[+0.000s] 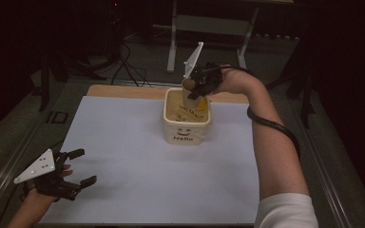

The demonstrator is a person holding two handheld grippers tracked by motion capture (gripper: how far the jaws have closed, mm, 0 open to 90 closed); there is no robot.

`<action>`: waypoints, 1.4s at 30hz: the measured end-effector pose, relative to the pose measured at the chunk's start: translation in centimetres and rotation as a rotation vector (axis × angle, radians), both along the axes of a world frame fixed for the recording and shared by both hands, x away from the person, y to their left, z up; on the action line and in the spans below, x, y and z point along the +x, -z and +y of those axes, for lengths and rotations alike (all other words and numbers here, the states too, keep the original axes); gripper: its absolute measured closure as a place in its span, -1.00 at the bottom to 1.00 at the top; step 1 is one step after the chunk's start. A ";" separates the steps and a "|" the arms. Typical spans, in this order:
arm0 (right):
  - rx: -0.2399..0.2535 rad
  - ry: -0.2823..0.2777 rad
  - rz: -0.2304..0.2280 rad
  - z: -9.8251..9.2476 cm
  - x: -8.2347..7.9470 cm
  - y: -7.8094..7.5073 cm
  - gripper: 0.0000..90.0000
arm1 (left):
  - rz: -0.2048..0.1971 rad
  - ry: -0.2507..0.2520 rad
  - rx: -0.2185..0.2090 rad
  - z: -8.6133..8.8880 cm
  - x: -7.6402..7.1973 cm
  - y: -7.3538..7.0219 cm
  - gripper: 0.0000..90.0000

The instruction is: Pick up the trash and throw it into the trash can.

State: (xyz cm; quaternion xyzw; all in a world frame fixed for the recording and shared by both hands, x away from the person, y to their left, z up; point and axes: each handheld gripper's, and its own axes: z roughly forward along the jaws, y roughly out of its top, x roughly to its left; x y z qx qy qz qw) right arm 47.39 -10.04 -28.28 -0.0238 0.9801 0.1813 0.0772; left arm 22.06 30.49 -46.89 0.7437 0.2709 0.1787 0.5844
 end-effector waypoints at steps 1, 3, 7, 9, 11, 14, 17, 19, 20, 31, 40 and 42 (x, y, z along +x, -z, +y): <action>0.000 0.000 0.000 0.0 0.0 0.0 0.92 | 0.000 0.000 0.000 0.0 0.0 0.0 -0.99; 0.008 0.007 0.000 0.1 0.3 0.3 0.92 | 0.002 0.003 0.002 -0.1 0.0 0.0 -0.99; 0.017 0.013 0.005 0.1 0.7 1.0 0.92 | 0.004 0.005 0.004 -0.1 0.0 0.1 -0.99; 0.017 0.017 0.009 0.1 0.8 1.5 0.91 | 0.006 0.007 0.004 -0.1 0.0 0.1 -0.99; 0.008 0.016 0.014 0.2 1.0 1.9 0.91 | 0.007 0.007 0.009 -0.1 0.0 0.1 -0.99; 0.004 0.021 0.020 0.4 1.2 2.4 0.91 | 0.007 0.008 0.010 -0.1 0.0 0.2 -0.99; 0.007 0.025 0.027 0.6 1.3 2.7 0.91 | 0.007 0.008 0.009 -0.1 0.0 0.1 -0.99; 0.006 0.028 0.030 0.8 1.4 3.0 0.91 | 0.006 0.008 0.009 -0.1 0.0 0.1 -0.99; 0.005 0.030 0.034 0.8 1.4 3.1 0.91 | 0.007 0.008 0.009 -0.1 0.0 0.1 -0.99; 0.024 0.088 0.025 0.8 1.6 2.6 0.28 | 0.012 0.012 0.008 -0.1 0.1 0.2 -0.99; 0.031 0.100 0.021 0.5 0.7 1.2 0.11 | 0.011 0.014 0.011 -0.3 0.1 0.2 -0.99; 0.034 0.110 0.016 0.4 0.4 0.9 0.07 | 0.012 0.013 0.010 -0.3 0.1 0.2 -0.99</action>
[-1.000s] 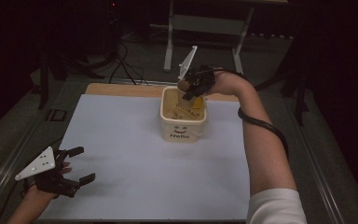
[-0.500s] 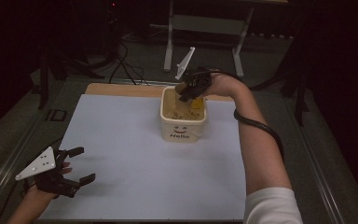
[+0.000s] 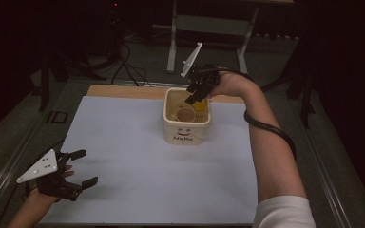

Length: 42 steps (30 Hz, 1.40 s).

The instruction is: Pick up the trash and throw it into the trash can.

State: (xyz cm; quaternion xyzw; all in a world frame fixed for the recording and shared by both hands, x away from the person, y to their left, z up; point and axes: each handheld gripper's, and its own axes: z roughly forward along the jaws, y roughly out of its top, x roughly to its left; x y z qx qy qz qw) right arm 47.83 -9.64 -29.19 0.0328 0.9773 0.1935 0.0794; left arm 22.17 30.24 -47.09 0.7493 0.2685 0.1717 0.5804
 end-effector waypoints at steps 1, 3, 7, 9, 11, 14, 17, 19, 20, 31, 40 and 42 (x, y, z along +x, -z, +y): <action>0.002 0.001 0.001 -0.1 -0.1 -0.1 0.00 | 0.000 0.000 -0.001 0.0 0.0 0.0 -0.99; 0.000 0.022 -0.005 -0.1 -0.4 -0.3 -0.14 | -0.001 0.000 -0.001 0.0 0.0 0.0 -0.99; 0.019 0.069 -0.012 -0.4 -1.0 -0.6 -0.35 | -0.001 0.001 0.001 0.0 0.0 0.0 -0.99; 0.036 0.090 -0.012 -0.7 -1.3 -0.8 -0.49 | 0.000 0.000 0.000 0.0 0.0 0.0 -0.99; 0.053 0.108 -0.009 -0.9 -1.5 -0.8 -0.58 | -0.003 0.002 0.004 0.0 0.0 -0.1 -0.99; 0.077 0.125 0.000 -1.6 -2.0 -1.0 -0.72 | -0.005 0.002 0.001 0.0 0.0 -0.1 -0.99; 0.098 0.145 -0.004 -2.2 -2.6 -1.1 -0.75 | -0.005 0.000 -0.001 0.0 -0.1 -0.1 -0.99; 0.109 0.156 -0.022 -2.6 -3.0 -1.1 -0.75 | -0.005 -0.001 0.003 0.0 -0.2 -0.1 -0.99; 0.111 0.156 -0.017 -2.9 -3.2 -1.1 -0.76 | -0.004 -0.002 0.000 0.1 -0.2 -0.1 -0.99; 0.172 0.232 -0.058 -6.1 -5.2 -0.2 -0.75 | -0.004 -0.001 -0.001 0.1 -0.2 -0.1 -0.99; 0.244 0.279 -0.058 -9.0 -7.0 1.5 -0.75 | -0.006 0.001 0.002 -0.1 -0.2 -0.1 -0.99; 0.258 0.290 -0.067 -9.4 -7.4 1.9 -0.75 | -0.005 0.002 0.001 0.0 -0.2 -0.2 -0.99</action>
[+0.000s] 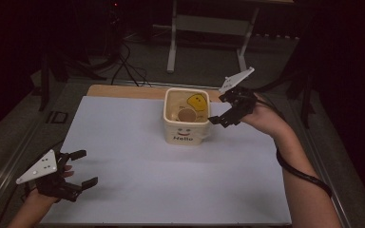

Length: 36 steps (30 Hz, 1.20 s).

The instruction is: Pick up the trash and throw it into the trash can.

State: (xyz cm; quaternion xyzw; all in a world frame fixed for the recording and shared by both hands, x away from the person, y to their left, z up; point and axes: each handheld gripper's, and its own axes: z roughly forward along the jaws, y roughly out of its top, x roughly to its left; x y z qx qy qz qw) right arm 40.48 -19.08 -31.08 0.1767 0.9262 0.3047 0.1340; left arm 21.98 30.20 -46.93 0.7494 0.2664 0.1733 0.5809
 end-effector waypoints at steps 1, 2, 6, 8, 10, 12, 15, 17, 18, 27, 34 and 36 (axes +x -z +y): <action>0.011 0.006 0.001 -0.2 -0.2 0.2 -0.75 | 0.000 -0.001 -0.001 0.0 0.0 0.0 -0.99; 0.020 0.011 0.001 -0.4 -0.5 0.4 -0.75 | 0.001 -0.002 -0.002 0.0 0.0 0.0 -0.99; 0.062 0.019 0.002 -1.3 -1.5 1.4 -0.75 | -0.001 0.000 0.000 0.0 0.0 0.0 -0.99; 0.077 0.026 0.003 -1.7 -2.0 2.0 -0.75 | 0.000 -0.001 0.002 0.0 0.0 0.0 -0.99; 0.096 0.035 -0.003 -2.0 -2.5 2.5 -0.75 | 0.000 0.000 0.000 0.0 0.0 0.0 -0.99; 0.114 0.041 -0.004 -2.3 -3.0 3.0 -0.75 | 0.000 -0.001 0.001 0.0 0.0 0.0 -0.99; 0.138 0.041 -0.006 -2.6 -3.7 3.7 -0.75 | 0.000 -0.001 0.002 -0.1 0.0 0.0 -0.99; 0.147 0.046 -0.009 -2.7 -4.3 4.3 -0.74 | 0.000 -0.001 0.003 -0.1 0.0 0.0 -0.99; 0.153 0.049 -0.006 -2.8 -4.6 4.6 -0.74 | 0.000 -0.001 0.002 -0.1 0.0 0.0 -0.99; 0.204 0.071 -0.002 -3.9 -6.4 7.4 -0.69 | 0.001 -0.001 0.003 -0.1 0.0 0.0 -0.99; 0.222 0.085 0.014 -4.7 -7.4 9.7 -0.69 | 0.001 0.000 0.005 -0.1 0.0 0.0 -0.99; 0.229 0.091 0.017 -4.8 -7.7 10.3 -0.69 | 0.001 0.001 0.004 -0.1 0.0 0.0 -0.99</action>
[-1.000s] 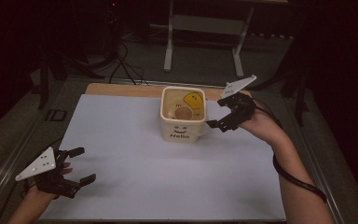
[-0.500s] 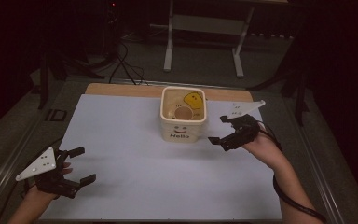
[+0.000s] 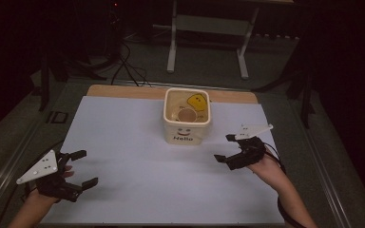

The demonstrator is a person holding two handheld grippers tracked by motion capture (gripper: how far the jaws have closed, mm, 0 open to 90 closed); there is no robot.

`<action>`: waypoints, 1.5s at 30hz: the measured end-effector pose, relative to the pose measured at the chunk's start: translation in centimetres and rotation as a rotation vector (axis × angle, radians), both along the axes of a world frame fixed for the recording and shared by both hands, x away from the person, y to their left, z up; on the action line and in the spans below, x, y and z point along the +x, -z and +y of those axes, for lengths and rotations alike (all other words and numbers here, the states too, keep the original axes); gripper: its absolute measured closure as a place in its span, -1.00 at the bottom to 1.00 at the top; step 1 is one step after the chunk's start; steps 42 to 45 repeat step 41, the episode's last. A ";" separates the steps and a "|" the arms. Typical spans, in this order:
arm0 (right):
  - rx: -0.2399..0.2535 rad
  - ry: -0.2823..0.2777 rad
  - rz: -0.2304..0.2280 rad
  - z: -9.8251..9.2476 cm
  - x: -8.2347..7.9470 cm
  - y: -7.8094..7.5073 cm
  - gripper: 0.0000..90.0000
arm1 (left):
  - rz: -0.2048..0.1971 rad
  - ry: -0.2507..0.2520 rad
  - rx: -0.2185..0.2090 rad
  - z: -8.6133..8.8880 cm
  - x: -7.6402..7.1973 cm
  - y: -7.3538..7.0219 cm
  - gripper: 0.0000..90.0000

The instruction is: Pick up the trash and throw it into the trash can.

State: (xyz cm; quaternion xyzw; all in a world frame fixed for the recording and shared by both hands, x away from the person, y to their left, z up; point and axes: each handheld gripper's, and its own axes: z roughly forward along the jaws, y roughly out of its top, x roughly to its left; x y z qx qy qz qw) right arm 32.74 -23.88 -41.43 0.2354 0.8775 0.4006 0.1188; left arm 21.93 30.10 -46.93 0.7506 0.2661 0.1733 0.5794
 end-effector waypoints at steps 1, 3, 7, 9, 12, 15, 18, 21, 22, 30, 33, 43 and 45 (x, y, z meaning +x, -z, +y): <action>0.000 0.004 0.000 -0.1 -0.2 0.3 -0.69 | 0.000 -0.001 0.000 0.0 0.0 0.0 -0.99; 0.004 0.008 0.006 -0.1 -0.5 1.0 -0.69 | 0.000 -0.002 -0.002 0.0 0.0 0.0 -0.99; 0.025 0.008 0.017 -0.3 -1.1 2.4 -0.70 | 0.001 -0.001 0.000 0.0 0.0 0.0 -0.99; 0.040 0.017 0.006 -0.4 -1.4 2.9 -0.70 | 0.002 0.000 0.000 0.0 0.0 0.1 -0.99; 0.058 0.027 0.009 -0.6 -1.7 3.6 -0.70 | 0.001 0.000 -0.001 0.0 0.0 0.0 -0.99; 0.054 0.040 0.003 -0.8 -2.0 4.3 -0.70 | 0.001 0.000 -0.002 0.0 0.0 0.0 -0.99; 0.077 0.059 -0.015 -1.0 -2.3 5.0 -0.70 | 0.003 0.001 0.000 0.0 0.0 0.1 -0.99; 0.102 0.067 -0.026 -1.2 -2.6 5.6 -0.70 | 0.003 0.001 -0.002 0.0 0.0 0.1 -0.99; 0.106 0.075 -0.030 -1.3 -2.7 5.8 -0.70 | 0.003 0.001 -0.003 0.0 0.0 0.1 -0.99; 0.096 0.083 -0.042 -1.3 -2.8 6.8 -0.70 | 0.002 0.000 -0.002 0.0 -0.1 0.1 -0.99; 0.112 0.090 -0.053 -1.5 -2.9 6.8 -0.70 | 0.005 0.000 -0.003 0.0 -0.1 0.2 -0.99; 0.124 0.100 -0.050 -1.9 -2.8 7.0 -0.70 | 0.012 0.005 -0.001 -0.1 0.0 0.4 -0.99; 0.124 0.100 -0.050 -1.9 -2.8 7.0 -0.70 | 0.012 0.005 -0.001 -0.1 0.0 0.4 -0.99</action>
